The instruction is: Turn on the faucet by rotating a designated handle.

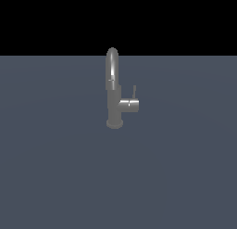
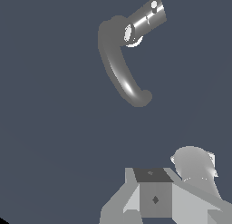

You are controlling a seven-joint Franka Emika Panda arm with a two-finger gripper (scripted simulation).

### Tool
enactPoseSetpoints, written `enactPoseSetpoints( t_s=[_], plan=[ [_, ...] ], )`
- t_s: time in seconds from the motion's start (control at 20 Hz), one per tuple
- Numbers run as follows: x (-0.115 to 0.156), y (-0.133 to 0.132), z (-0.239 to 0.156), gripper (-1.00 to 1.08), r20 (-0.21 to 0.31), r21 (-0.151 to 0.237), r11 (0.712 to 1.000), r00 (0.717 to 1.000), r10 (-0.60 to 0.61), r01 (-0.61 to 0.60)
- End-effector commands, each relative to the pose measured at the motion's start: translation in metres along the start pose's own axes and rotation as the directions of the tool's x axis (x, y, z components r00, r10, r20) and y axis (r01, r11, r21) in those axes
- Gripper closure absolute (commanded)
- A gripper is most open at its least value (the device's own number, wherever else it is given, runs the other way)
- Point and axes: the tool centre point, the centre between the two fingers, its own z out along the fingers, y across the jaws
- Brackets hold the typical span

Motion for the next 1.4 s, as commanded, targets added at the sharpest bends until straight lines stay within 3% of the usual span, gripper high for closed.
enactPoseSetpoints(
  t_s=[0.0,0.4,0.75,1.05,1.35],
  plan=[
    [0.016,-0.002,0.001,1.08,0.039,0.037,0.999,0.999,0.037,-0.038],
    [0.068,-0.003,0.009,1.08,0.175,0.148,0.974,0.974,0.145,-0.172],
    [0.116,0.0,0.022,1.08,0.311,0.232,0.924,0.923,0.227,-0.305],
    [0.158,0.006,0.04,1.08,0.439,0.29,0.854,0.853,0.282,-0.432],
    [0.201,0.015,0.066,1.08,0.578,0.327,0.753,0.751,0.318,-0.571]
  ],
)
